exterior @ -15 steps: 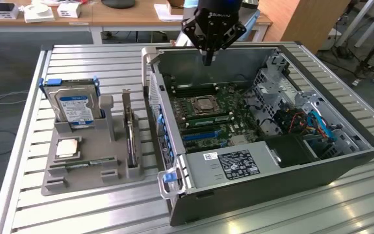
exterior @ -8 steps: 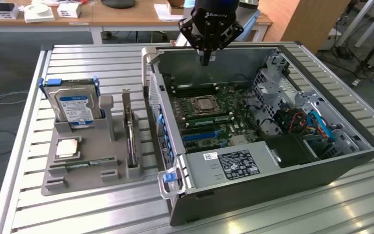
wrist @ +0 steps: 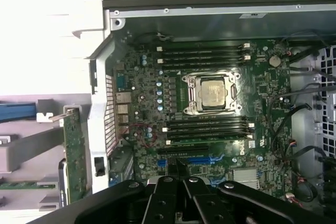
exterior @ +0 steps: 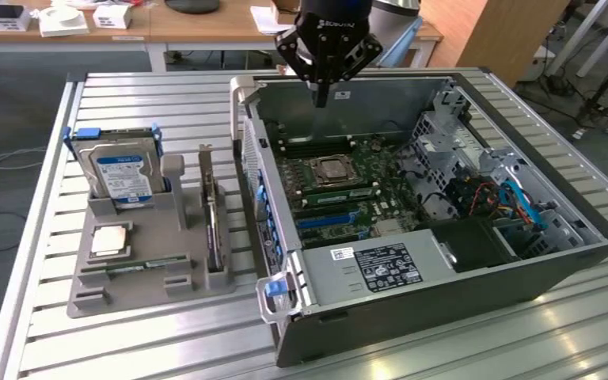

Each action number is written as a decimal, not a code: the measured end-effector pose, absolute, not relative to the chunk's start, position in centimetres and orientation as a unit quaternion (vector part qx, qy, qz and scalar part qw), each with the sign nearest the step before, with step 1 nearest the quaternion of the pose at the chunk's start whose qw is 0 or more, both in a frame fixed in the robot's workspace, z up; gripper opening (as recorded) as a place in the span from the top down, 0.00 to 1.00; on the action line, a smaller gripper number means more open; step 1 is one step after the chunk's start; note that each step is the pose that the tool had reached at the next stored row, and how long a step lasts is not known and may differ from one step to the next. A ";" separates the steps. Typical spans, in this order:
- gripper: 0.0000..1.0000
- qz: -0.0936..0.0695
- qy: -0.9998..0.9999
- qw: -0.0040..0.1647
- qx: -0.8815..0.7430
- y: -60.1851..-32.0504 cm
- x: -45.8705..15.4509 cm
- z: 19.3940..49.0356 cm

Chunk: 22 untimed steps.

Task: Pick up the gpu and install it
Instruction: 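Reach for the gpu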

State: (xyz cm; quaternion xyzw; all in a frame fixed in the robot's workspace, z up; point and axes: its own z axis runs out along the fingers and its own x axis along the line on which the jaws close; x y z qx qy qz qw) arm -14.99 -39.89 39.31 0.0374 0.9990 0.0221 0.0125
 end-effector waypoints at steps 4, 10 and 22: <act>0.89 0.022 0.999 0.012 0.037 -39.9 -16.1 39.3; 0.89 0.022 0.999 0.012 0.037 -39.9 -17.7 39.3; 0.89 0.022 0.999 0.012 0.037 -39.9 -20.4 39.3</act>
